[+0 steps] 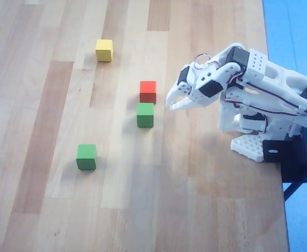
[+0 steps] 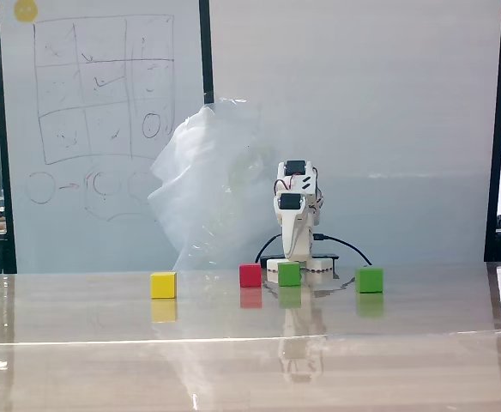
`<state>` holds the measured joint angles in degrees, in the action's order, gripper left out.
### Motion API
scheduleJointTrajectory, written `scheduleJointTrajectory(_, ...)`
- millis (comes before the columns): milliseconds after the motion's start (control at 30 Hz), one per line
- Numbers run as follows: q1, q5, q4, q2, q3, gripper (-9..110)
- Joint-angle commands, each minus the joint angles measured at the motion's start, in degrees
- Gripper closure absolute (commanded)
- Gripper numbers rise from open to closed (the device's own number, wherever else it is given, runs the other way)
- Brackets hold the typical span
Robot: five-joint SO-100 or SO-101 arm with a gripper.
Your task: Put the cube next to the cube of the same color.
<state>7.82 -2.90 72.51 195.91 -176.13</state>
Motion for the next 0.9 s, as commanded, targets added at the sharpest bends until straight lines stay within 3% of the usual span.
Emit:
scheduleJointTrajectory(0, -0.6, 0.4, 0.1, 1.8, 1.1, 102)
scheduleJointTrajectory(867, -1.0, -0.3, 0.1, 1.3, 1.2, 101)
